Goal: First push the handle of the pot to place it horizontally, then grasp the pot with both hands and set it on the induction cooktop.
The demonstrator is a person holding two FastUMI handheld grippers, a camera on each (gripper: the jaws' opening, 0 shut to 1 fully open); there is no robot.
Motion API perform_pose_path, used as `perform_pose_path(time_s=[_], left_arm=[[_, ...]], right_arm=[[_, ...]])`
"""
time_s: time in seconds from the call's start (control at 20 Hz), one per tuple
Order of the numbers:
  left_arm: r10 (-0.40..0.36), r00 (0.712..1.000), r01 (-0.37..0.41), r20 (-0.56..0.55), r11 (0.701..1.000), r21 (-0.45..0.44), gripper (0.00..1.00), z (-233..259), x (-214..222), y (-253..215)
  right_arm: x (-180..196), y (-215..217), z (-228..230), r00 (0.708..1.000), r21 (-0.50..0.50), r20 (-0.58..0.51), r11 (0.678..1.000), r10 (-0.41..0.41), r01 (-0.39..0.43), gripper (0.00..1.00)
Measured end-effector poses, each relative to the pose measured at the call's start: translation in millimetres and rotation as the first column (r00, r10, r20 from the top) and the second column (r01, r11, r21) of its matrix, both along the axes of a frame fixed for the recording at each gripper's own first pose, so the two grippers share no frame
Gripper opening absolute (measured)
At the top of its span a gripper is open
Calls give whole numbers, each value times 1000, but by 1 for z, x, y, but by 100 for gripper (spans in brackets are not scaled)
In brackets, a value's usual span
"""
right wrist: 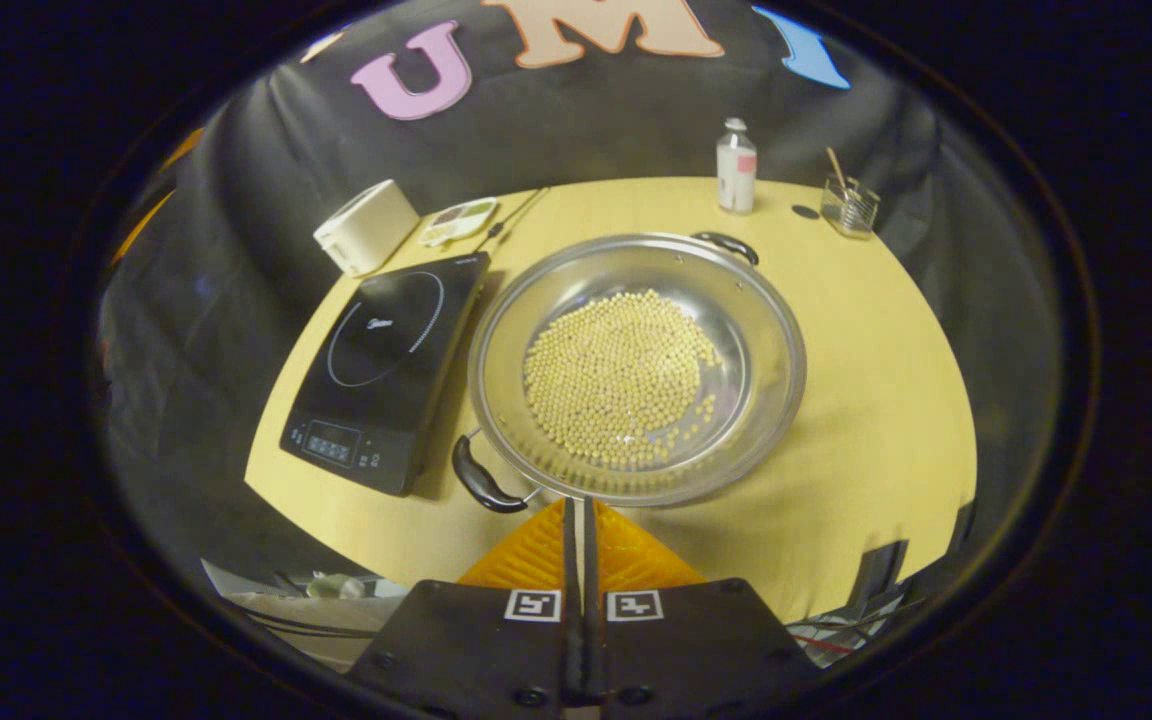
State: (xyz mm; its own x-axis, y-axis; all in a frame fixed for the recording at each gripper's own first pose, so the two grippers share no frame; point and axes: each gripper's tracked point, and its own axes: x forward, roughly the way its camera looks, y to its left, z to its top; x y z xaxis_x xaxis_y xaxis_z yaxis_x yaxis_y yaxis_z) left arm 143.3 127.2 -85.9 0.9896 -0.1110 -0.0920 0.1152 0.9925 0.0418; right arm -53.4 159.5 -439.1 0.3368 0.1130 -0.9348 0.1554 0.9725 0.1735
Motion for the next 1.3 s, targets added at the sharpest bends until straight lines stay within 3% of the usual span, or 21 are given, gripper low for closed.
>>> perform_pose_path(time_s=[0.45, 0.65, 1.3], left_arm=[[-71, 997, 71, -20, 997, -7, 95, -21, 25, 29], [-76, 997, 75, -33, 997, -18, 94, -30, 28, 39], [-42, 998, 41, -47, 999, -30, 96, -38, 25, 69]], right_arm=[[-6, 24, -42, 987, -125, -154, 992, -47, 28, 3], [-1, 35, -39, 981, -104, -166, 991, -105, 89, 3], [41, 84, -46, 968, -27, -195, 987, -158, 156, 3]])
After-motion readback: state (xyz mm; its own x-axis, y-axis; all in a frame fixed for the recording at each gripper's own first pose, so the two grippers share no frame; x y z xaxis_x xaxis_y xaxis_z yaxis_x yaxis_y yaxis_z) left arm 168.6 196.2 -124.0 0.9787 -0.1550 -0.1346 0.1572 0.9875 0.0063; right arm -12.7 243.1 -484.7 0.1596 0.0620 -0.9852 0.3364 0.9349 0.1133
